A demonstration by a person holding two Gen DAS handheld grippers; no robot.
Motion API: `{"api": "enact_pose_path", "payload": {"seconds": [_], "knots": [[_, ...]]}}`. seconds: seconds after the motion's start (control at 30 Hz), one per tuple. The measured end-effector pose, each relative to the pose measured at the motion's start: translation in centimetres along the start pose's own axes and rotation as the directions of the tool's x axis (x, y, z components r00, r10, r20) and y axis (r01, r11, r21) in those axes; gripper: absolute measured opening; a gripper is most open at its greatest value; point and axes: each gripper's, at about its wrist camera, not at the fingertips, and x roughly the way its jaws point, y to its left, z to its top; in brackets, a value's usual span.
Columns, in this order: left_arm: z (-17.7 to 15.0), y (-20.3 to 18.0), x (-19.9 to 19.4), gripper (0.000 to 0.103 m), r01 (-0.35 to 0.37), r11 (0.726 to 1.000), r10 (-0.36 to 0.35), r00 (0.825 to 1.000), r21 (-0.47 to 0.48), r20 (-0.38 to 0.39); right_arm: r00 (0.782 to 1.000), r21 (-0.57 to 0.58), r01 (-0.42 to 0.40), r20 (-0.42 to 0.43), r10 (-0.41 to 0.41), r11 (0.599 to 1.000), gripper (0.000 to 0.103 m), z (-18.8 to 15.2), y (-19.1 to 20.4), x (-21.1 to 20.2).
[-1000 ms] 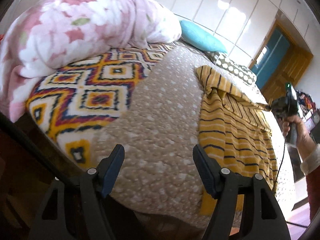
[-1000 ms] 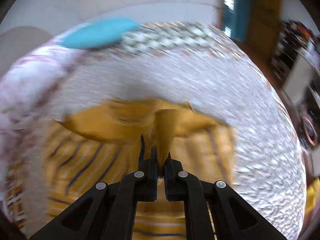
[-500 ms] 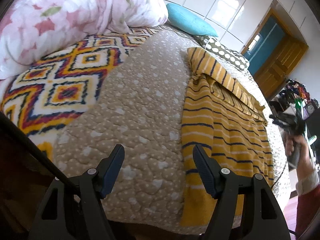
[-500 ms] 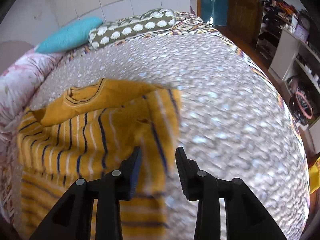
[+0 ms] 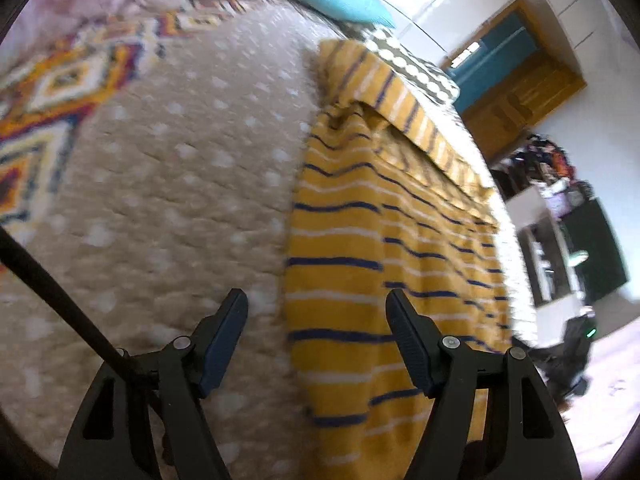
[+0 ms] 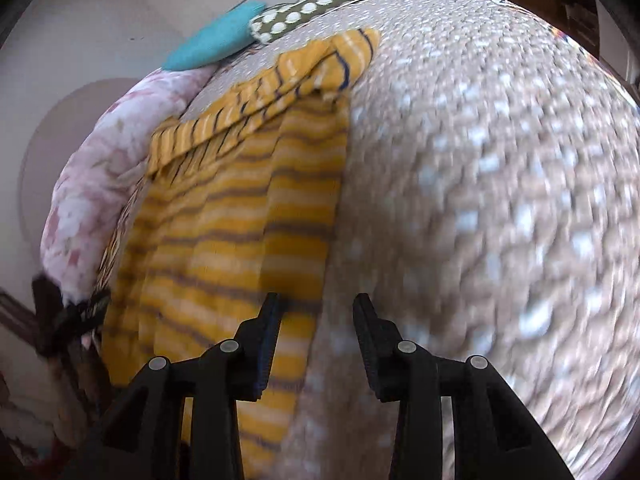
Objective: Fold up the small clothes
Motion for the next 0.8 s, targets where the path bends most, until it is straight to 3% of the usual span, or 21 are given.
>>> {"api": "enact_pose_path", "payload": {"seconds": [0.1, 0.27, 0.37, 0.53, 0.6, 0.67, 0.7, 0.73, 0.8], "knots": [[-0.6, -0.6, 0.6, 0.069, 0.068, 0.997, -0.068, 0.998, -0.019, -0.006, 0.997, 0.028, -0.079, 0.006, 0.079, 0.996, 0.041, -2.3, -0.6, -0.6], [-3.5, -2.0, 0.9, 0.054, 0.151, 0.988, -0.152, 0.988, -0.013, -0.020, 0.978, 0.106, -0.209, 0.042, 0.205, 0.972, 0.043, -4.1, -0.9, -0.1], [-5.2, -2.6, 0.6, 0.050, 0.168, 0.986, -0.168, 0.985, -0.013, -0.026, 0.951, 0.119, -0.311, 0.038, 0.308, 0.943, 0.043, -4.8, 0.1, 0.8], [-7.1, -3.2, -0.1, 0.050, 0.166, 0.986, -0.167, 0.986, -0.031, -0.018, 0.929, 0.121, -0.369, 0.039, 0.367, 0.922, 0.043, -5.8, 2.3, 2.2], [-7.4, -3.5, -0.1, 0.050, 0.148, 0.988, -0.149, 0.989, -0.032, -0.011, 0.931, 0.122, -0.365, 0.052, 0.361, 0.923, 0.043, -6.2, 2.8, 2.5], [-7.3, -4.0, -0.1, 0.036, 0.077, 0.997, -0.077, 0.997, -0.010, -0.015, 0.942, 0.103, -0.334, 0.062, 0.329, 0.937, 0.039, -6.7, 3.4, 2.3], [-7.1, -4.4, -0.1, 0.013, 0.017, 1.000, -0.017, 1.000, 0.009, -0.021, 0.951, 0.093, -0.308, 0.058, 0.304, 0.947, 0.028, -6.8, 3.8, 2.3], [-6.8, -4.7, -0.1, 0.008, -0.028, 0.999, 0.028, 0.999, 0.026, -0.027, 0.964, 0.081, -0.266, 0.042, 0.264, 0.960, 0.015, -6.8, 4.2, 2.3], [-6.7, -5.3, -1.2, 0.008, -0.061, 0.998, 0.061, 0.998, 0.035, 0.004, 0.971, 0.080, -0.240, 0.014, 0.240, 0.967, 0.011, -6.4, 4.3, 2.4]]}}
